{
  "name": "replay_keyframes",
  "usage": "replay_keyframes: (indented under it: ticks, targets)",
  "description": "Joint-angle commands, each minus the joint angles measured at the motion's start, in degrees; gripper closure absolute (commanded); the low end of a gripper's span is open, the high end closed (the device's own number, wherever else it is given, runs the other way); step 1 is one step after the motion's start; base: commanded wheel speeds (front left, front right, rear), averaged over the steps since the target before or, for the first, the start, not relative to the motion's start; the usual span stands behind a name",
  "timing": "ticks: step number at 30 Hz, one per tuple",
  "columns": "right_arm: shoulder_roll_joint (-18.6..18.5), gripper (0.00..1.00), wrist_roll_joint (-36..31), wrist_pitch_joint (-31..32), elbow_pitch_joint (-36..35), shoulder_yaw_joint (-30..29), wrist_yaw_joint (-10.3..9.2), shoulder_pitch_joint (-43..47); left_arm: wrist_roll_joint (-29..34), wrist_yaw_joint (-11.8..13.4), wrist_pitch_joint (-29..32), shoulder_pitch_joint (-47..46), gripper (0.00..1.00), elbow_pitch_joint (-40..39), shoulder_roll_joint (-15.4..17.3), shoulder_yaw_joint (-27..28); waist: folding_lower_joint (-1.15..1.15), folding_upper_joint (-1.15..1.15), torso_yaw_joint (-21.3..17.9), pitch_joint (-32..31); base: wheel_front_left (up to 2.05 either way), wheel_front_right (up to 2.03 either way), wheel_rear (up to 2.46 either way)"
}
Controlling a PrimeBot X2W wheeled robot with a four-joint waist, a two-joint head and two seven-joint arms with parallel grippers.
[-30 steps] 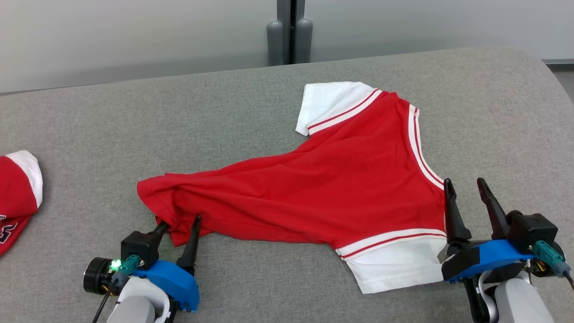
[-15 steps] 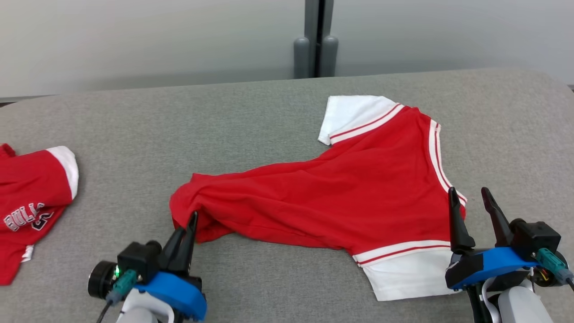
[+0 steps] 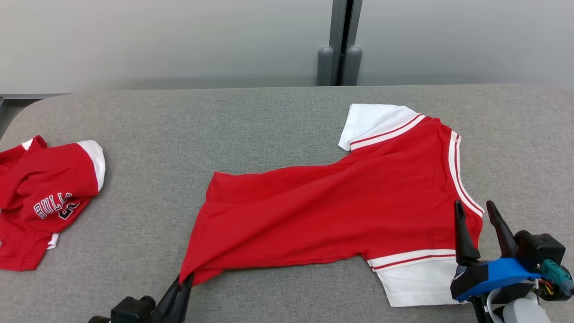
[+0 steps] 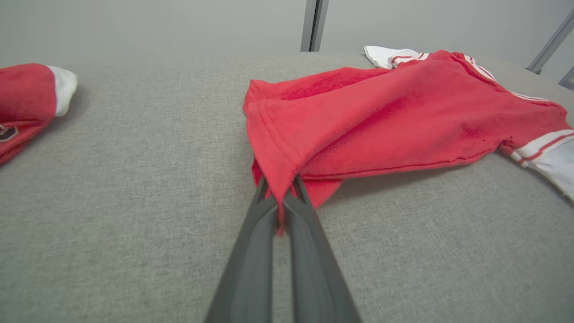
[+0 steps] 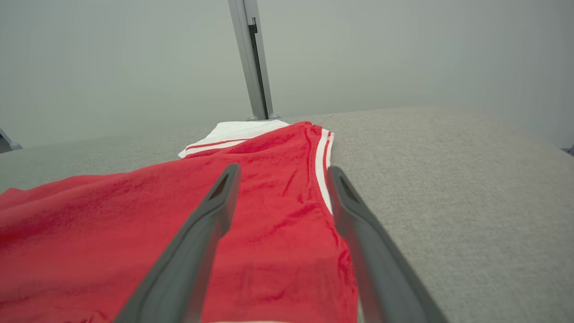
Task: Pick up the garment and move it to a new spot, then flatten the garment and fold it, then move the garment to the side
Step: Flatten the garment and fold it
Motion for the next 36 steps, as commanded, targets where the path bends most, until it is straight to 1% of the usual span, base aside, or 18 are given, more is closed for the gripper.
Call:
replay_keyframes:
  ticks: [1,5,9,10,11,12,15,21,27,31,36]
  targets:
    - [-0.09,0.0,-0.45,-0.19,0.07,-0.39,0.01,0.79,-0.51,0.35,0.98,1.5,1.0,-1.16,0.69,0.07,0.0,0.0,0.27,-0.06,0.0,0.0,0.0]
    - [-0.09,0.0,-0.52,-0.19,0.25,-0.58,0.01,0.89,-1.62,0.77,2.71,3.47,1.0,-3.06,1.35,0.44,0.0,0.0,0.77,-0.24,0.0,0.0,0.0]
    - [-0.09,0.0,-0.48,-0.19,0.65,-0.05,0.01,0.56,-2.22,0.99,4.12,4.5,1.0,-2.26,1.61,0.26,0.0,0.0,0.88,-0.49,0.0,0.0,0.0]
    - [-0.1,0.0,-0.47,-0.2,0.73,0.01,0.01,0.51,-2.26,1.08,3.71,4.39,0.67,-2.09,1.48,0.26,0.0,0.0,0.87,-0.57,0.0,0.0,0.0]
    - [-0.09,0.0,-0.48,-0.19,0.82,0.12,0.01,0.46,-2.35,1.19,3.1,4.21,0.03,-1.96,1.22,0.36,0.0,0.0,0.85,-0.65,0.0,0.0,0.0]
    - [-0.09,0.0,-0.53,-0.2,0.93,0.19,0.01,0.46,-2.35,1.23,2.59,4.03,0.0,-1.71,1.04,0.31,0.0,0.0,0.82,-0.77,0.0,0.0,0.0]
    - [-0.1,0.0,-0.78,-0.2,1.18,0.11,0.01,0.46,-1.82,1.4,0.66,2.9,0.0,-2.04,0.78,0.66,0.0,0.0,0.59,-1.1,0.0,0.0,0.0]
    - [-0.09,0.0,-0.92,-0.2,1.22,0.17,0.01,0.22,-0.56,2.07,-1.7,-0.37,0.0,-3.79,1.61,2.87,0.0,0.0,-0.24,-1.29,0.0,0.0,0.0]
    - [-0.1,0.0,-0.66,-0.2,0.88,0.72,0.01,-0.91,0.67,1.64,-1.98,-8.16,0.0,-4.69,3.59,4.45,0.0,0.0,-2.08,-0.08,0.0,0.0,0.0]
    - [-0.09,0.0,-0.17,-0.2,0.46,1.12,0.01,-1.53,-0.17,1.36,-1.42,-13.88,0.0,-2.78,4.37,5.7,0.0,0.0,-3.74,1.27,0.0,0.0,0.0]
    - [-0.1,0.0,0.26,-0.19,-0.02,1.34,0.01,-2.19,-0.35,0.6,0.49,-20.37,0.0,1.55,4.93,4.96,0.0,0.0,-6.0,3.39,0.0,0.0,0.0]
